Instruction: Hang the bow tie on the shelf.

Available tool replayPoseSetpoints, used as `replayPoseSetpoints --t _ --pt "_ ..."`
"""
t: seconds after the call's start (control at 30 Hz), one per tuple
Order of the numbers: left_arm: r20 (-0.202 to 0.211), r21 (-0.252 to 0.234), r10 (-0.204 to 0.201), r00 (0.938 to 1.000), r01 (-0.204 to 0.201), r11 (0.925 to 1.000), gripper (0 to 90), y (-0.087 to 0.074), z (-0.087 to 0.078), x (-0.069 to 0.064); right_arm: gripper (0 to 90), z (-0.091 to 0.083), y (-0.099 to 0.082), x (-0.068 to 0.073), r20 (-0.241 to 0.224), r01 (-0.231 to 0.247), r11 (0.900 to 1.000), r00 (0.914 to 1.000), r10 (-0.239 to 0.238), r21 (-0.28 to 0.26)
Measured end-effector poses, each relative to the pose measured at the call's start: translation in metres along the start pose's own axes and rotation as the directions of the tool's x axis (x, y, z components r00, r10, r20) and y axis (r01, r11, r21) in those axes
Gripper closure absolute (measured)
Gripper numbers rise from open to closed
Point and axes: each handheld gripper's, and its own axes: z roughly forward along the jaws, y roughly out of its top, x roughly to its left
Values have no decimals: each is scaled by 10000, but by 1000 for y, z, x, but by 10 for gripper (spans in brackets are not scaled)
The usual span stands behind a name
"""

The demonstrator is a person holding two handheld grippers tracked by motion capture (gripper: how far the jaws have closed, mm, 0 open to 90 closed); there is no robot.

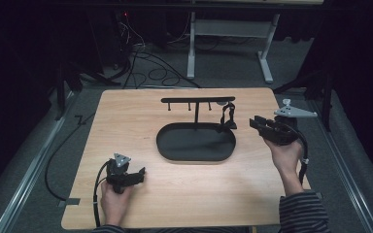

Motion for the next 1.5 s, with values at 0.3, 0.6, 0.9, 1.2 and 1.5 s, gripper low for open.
replayPoseSetpoints --t 0.3,0.6,0.9,1.2,1.5 --pt "-2 -1 -2 10000 2 10000 148 0 0 0 711 -7 -6 1 -74 -93 9999 9999 92 -94" --pt "-6 -18 -8 10000 8 10000 148 0 0 0 704 -16 -11 4 -13 69 9998 10000 -69 -170" --pt "-6 -4 -2 10000 2 10000 148 0 0 0 703 -22 -20 5 -23 -7 9999 10000 6 -136" --pt "-1 3 5 10000 -5 10000 148 0 0 0 695 -32 -30 4 -21 -85 9997 10000 84 -238" --pt "-5 1 1 10000 -1 10000 149 0 0 0 694 -39 -45 3 -46 -332 9992 9994 331 -221"
